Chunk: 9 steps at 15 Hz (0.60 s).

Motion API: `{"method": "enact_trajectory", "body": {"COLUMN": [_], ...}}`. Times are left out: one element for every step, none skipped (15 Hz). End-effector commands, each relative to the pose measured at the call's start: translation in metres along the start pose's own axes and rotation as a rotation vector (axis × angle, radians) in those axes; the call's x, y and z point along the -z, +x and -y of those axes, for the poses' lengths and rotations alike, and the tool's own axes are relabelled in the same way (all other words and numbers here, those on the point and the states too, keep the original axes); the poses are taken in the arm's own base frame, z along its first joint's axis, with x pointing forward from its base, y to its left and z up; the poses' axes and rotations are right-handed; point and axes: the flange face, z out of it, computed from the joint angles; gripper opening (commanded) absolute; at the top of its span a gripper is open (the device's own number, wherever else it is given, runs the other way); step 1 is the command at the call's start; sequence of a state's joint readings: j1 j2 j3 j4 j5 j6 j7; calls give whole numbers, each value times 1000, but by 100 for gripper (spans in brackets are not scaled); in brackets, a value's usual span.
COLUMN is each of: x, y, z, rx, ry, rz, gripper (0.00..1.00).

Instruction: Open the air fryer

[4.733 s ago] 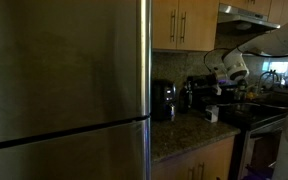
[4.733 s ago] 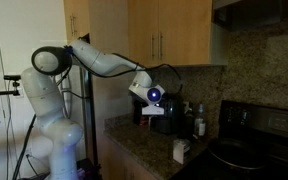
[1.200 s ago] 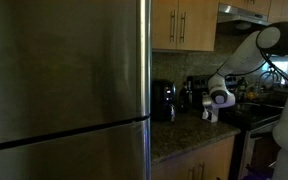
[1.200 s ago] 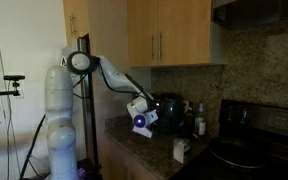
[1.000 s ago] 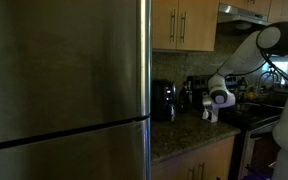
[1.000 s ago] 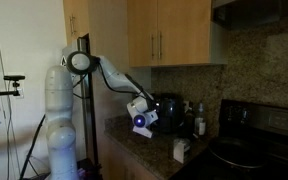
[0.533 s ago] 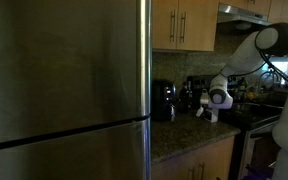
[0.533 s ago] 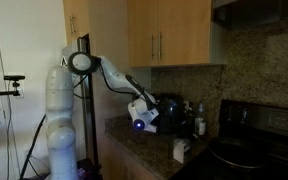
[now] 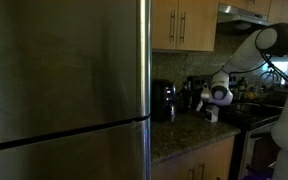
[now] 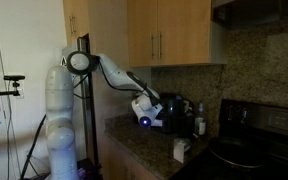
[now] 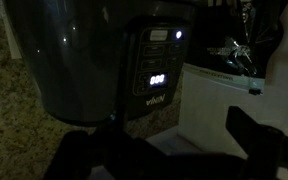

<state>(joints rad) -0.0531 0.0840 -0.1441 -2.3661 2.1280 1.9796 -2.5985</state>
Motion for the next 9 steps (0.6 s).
{"method": "enact_trajectory", "body": {"x": [7,10,13,16,18,20,20,20,19], "y": [1,-1,-3,-4,-3,-3,-3,-5,-5], "z": [0,0,0,0,0,1,2,5,7], "rx": [7,-12,-25,-32,-43,-69,-109,-147,-187], "ry": [-38,-48,-54,-60,-68,-61,-29,23,92], "rz": [119,174,234,294,355,403,455,491,510], "gripper": [100,100,100,100,100,100,100,100,100]}}
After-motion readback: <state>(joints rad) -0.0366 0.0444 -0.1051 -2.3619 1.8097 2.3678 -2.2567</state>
